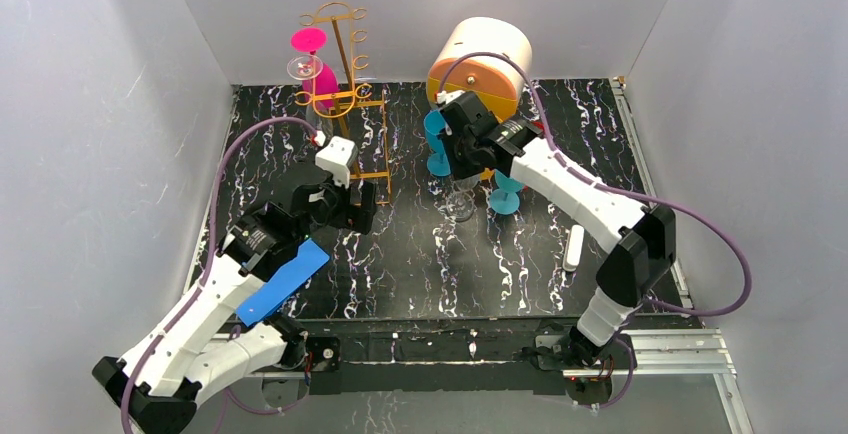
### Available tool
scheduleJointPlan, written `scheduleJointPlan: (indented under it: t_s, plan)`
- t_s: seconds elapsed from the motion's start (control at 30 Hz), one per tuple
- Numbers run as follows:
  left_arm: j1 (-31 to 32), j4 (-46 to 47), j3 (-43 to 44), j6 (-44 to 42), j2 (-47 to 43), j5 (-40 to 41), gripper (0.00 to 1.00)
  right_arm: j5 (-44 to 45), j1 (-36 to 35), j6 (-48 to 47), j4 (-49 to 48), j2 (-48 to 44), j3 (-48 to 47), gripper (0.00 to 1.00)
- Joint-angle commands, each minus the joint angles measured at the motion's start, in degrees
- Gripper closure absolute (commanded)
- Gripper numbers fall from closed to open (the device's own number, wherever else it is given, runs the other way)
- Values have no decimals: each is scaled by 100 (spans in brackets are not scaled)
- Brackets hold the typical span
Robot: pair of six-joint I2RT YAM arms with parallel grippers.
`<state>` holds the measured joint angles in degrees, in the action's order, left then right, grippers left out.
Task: Take the wine glass off the wine glass rack
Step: Place the wine glass at the center of the board.
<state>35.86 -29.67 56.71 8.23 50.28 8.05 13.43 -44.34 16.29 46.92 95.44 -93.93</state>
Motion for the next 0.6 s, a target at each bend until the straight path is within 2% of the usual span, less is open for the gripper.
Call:
scheduleJointPlan:
  t_s: [0.0, 0.27, 0.57]
  plan:
    - [-22, -344, 270, -183, -192, 266, 2, 109, -5, -208, 17, 238, -434, 99]
    - [-17, -235, 157, -41, -287, 252, 2, 351, 23, -477, 211, 579, -566, 99]
    - [-17, -447, 237, -67, -266, 346, 2, 61, 190, -593, 253, 541, -660, 99]
